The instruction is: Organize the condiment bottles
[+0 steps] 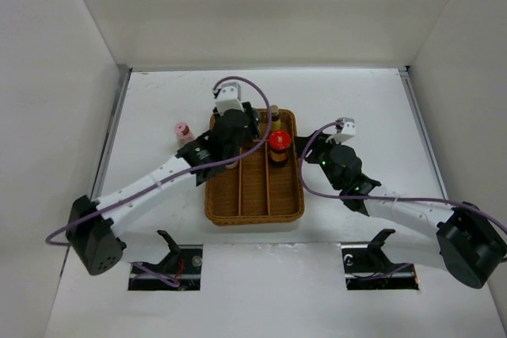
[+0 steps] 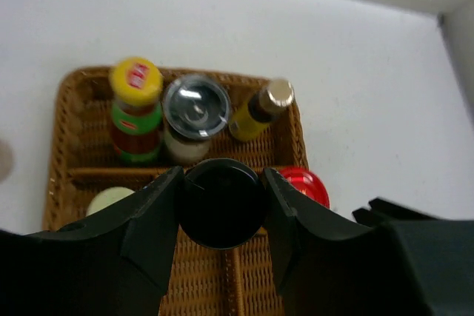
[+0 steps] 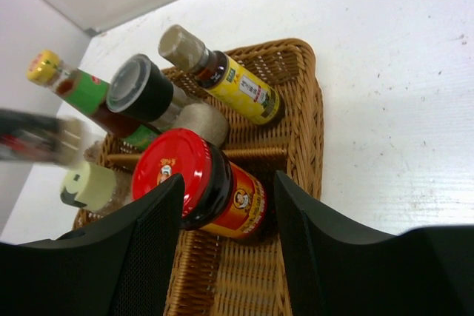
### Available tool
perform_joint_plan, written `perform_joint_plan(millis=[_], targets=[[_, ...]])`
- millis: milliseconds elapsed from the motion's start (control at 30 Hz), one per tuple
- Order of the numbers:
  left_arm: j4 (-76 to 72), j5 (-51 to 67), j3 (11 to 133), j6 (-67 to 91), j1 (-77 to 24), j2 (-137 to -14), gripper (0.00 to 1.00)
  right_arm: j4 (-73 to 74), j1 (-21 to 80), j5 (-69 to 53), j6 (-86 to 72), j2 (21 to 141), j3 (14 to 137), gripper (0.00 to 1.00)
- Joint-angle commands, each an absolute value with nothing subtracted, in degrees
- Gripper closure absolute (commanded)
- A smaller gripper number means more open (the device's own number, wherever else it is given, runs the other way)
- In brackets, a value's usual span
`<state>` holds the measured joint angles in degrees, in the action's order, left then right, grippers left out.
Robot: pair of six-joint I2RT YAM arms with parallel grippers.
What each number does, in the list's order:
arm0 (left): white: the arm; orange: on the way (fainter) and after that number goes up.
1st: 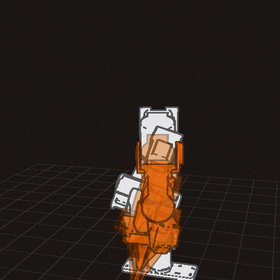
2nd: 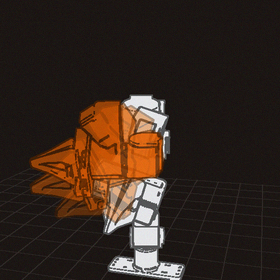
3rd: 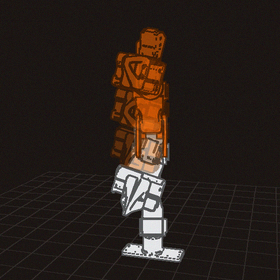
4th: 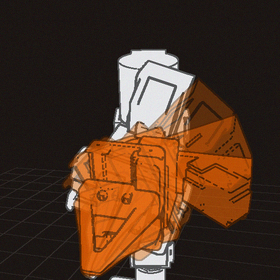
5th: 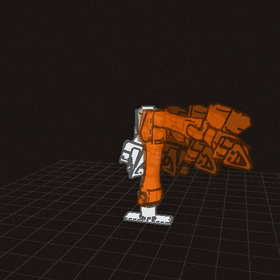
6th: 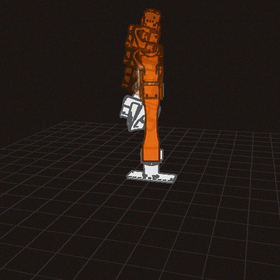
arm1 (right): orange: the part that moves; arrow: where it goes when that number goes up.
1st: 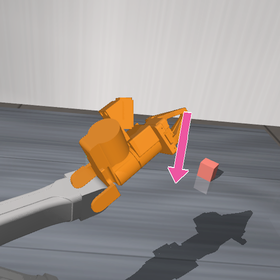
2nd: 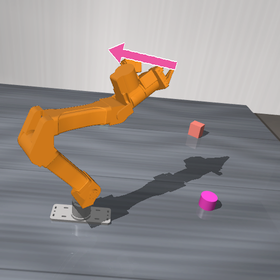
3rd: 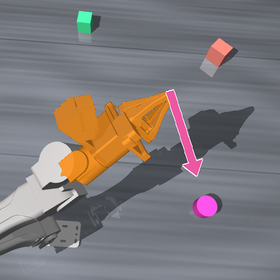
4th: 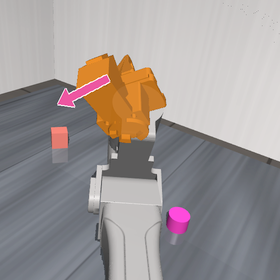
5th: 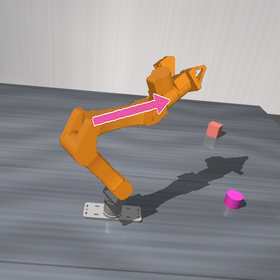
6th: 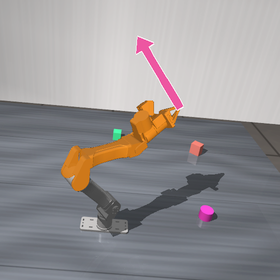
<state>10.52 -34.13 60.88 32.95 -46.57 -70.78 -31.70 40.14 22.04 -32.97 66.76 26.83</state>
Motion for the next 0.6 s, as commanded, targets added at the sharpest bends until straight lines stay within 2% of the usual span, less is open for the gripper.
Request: perform_joint_plan(millis=[0, 367, 567], targets=[[6.2, -33.3, 63.2, 32.2, -48.8, -74.2, 0.65, -34.4, 39.7, 23.5, -33.0, 64.4, 26.5, 0.44], [3.6, -36.5, 58.7, 33.2, -51.4, -81.6, 0.65, -34.5, 38.9, 23.8, -33.3, 64.2, 26.2, 0.44], [0.2, -34.5, 55.9, 35.3, -51.2, -84.9, 0.65, -34.5, 38.6, 23.8, -33.4, 64.2, 26.1, 0.44]])
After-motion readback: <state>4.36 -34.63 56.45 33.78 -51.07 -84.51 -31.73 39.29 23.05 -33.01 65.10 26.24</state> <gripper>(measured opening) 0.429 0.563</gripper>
